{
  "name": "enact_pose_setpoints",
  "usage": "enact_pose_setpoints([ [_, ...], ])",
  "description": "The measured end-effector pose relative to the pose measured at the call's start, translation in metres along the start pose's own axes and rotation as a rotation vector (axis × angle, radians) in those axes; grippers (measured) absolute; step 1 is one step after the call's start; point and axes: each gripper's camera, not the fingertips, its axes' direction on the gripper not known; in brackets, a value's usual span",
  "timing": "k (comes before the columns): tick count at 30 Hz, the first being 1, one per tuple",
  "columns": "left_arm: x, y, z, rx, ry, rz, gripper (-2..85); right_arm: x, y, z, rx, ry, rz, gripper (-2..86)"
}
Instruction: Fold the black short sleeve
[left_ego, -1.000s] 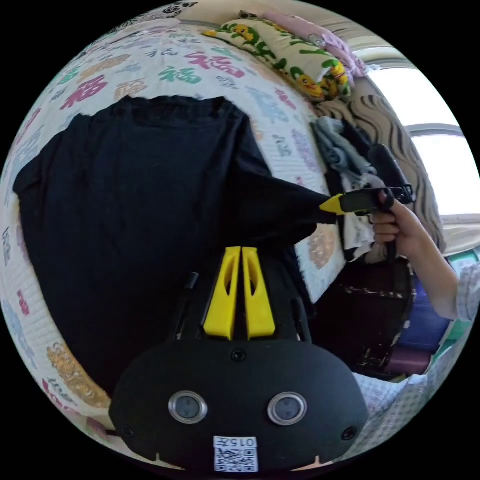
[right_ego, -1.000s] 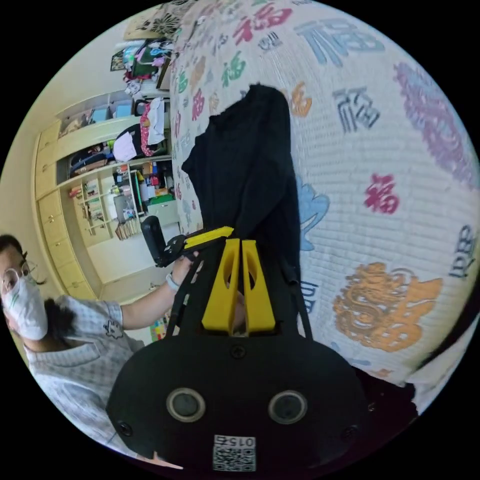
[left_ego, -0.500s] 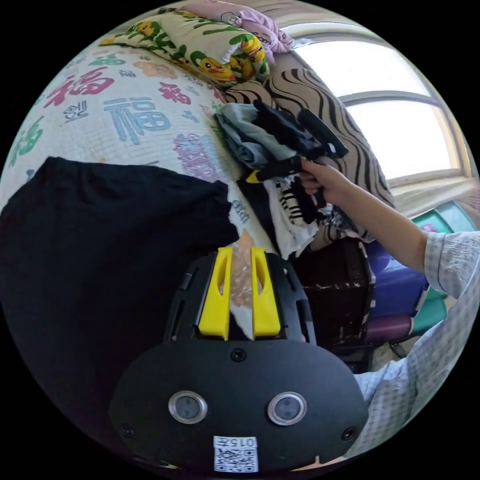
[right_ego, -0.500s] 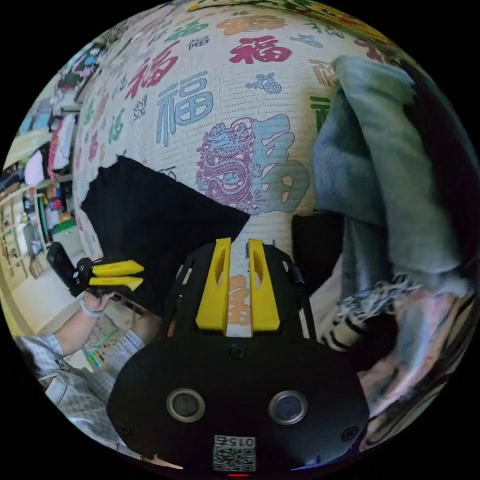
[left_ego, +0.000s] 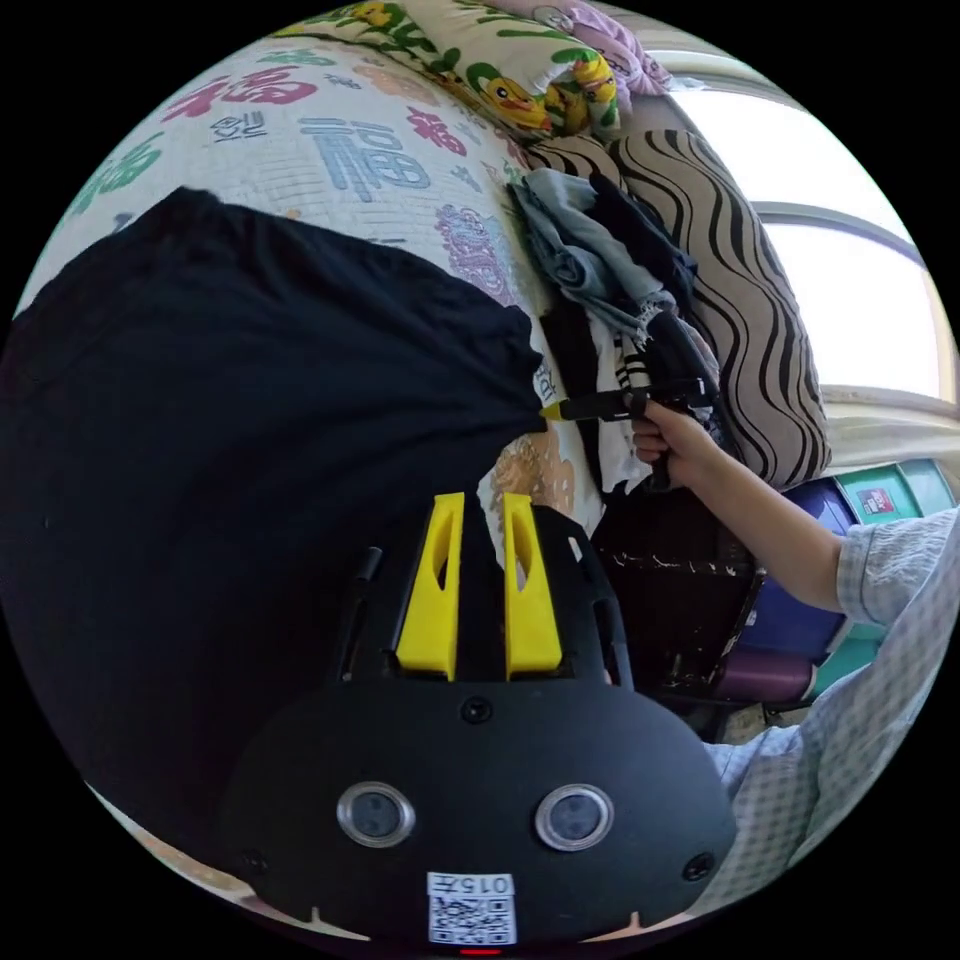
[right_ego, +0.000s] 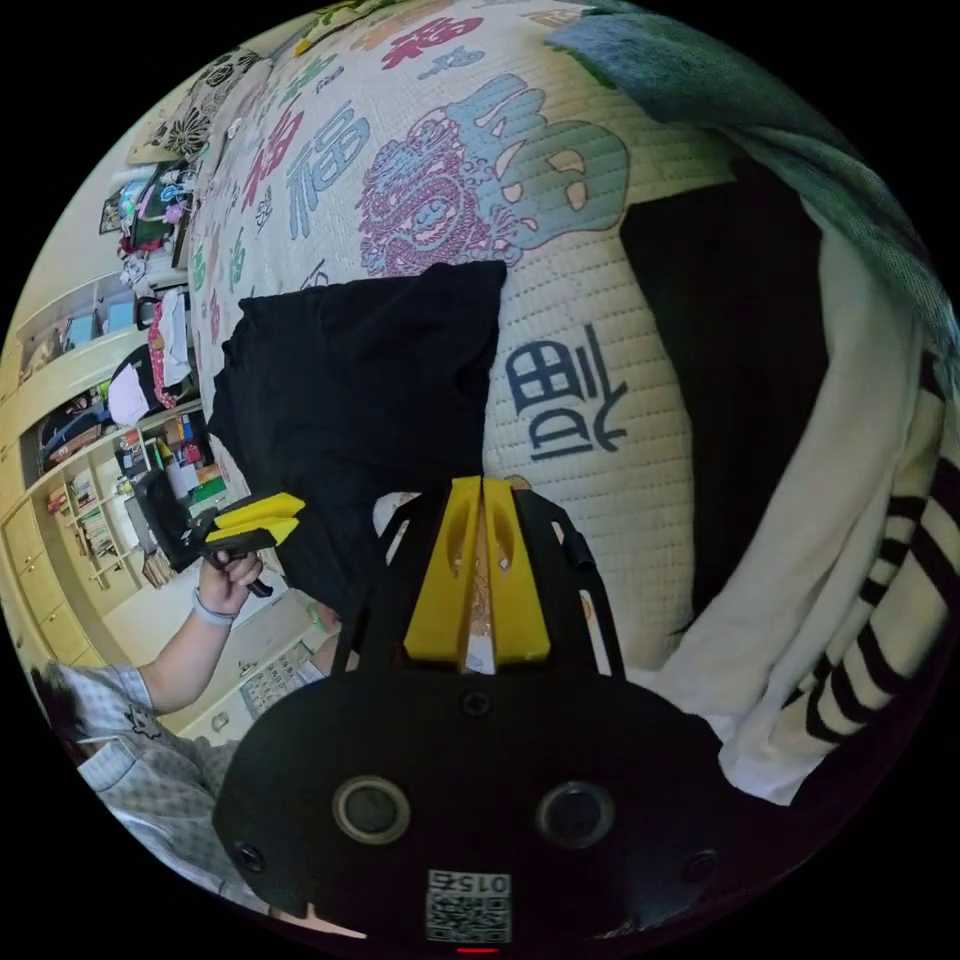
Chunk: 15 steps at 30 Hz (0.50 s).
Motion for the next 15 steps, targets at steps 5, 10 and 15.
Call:
enact_pose_setpoints([
  [5, -0.023, 0.057, -0.057, 0.125, -0.029, -0.201, 8.2, -0.025, 0.001, 0.017, -0.014, 0.115, 0.061, 0.8],
  [10, -0.082, 0.166, -0.173, 0.428, -0.327, -0.627, 8.4, -0.09, 0.01, 0.014, 0.061, 0.18, -0.032, 3.1],
  [15, -0.136, 0.214, -0.236, 0.604, -0.446, -0.795, 10.1, -0.226, -0.013, 0.057, 0.05, 0.037, -0.324, 4.9],
])
